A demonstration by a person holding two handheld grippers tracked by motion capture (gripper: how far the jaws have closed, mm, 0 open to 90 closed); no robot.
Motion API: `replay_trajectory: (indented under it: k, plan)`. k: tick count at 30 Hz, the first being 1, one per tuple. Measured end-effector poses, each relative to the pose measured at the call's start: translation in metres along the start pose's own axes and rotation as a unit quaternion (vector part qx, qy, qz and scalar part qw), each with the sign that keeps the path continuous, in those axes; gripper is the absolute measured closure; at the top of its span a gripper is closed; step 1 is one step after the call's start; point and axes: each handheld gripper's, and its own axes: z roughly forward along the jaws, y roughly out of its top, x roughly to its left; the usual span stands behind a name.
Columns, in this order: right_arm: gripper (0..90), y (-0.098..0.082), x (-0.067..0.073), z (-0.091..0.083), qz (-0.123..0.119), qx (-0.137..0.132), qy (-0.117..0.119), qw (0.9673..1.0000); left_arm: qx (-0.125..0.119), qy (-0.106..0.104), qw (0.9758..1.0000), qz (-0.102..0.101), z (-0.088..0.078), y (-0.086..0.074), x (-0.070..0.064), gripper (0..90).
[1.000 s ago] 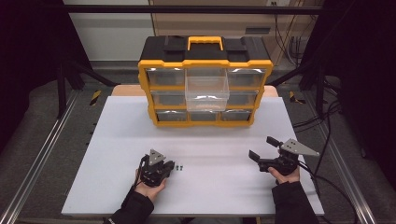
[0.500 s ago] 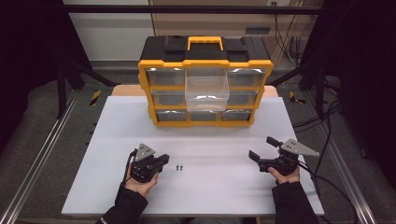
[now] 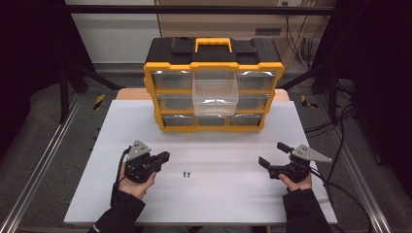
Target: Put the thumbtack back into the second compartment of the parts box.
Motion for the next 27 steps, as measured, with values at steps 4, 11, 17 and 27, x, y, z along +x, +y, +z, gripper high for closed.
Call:
replay_trajectory:
  k: [4, 11, 17, 27]
  plan:
    - [1.9, 0.0, 0.0, 0.0, 0.0, 0.0, 0.0, 1.0, -0.01, -0.006, 0.9999, 0.004, -0.006, 0.011, -0.001, 85.2]
    - [1.9, 0.0, 0.0, 0.0, -0.001, 0.0, 0.0, 1.0, -0.041, -0.014, 0.9989, 0.02, -0.018, 0.042, -0.006, 85.2]
    - [1.9, 0.0, 0.0, 0.0, -0.002, 0.0, -0.001, 1.0, -0.062, -0.019, 0.9972, 0.038, -0.029, 0.072, -0.014, 85.2]
    - [1.9, 0.0, 0.0, 0.0, -0.001, 0.0, 0.001, 1.0, -0.093, -0.033, 0.9937, 0.054, -0.04, 0.115, -0.028, 85.2]
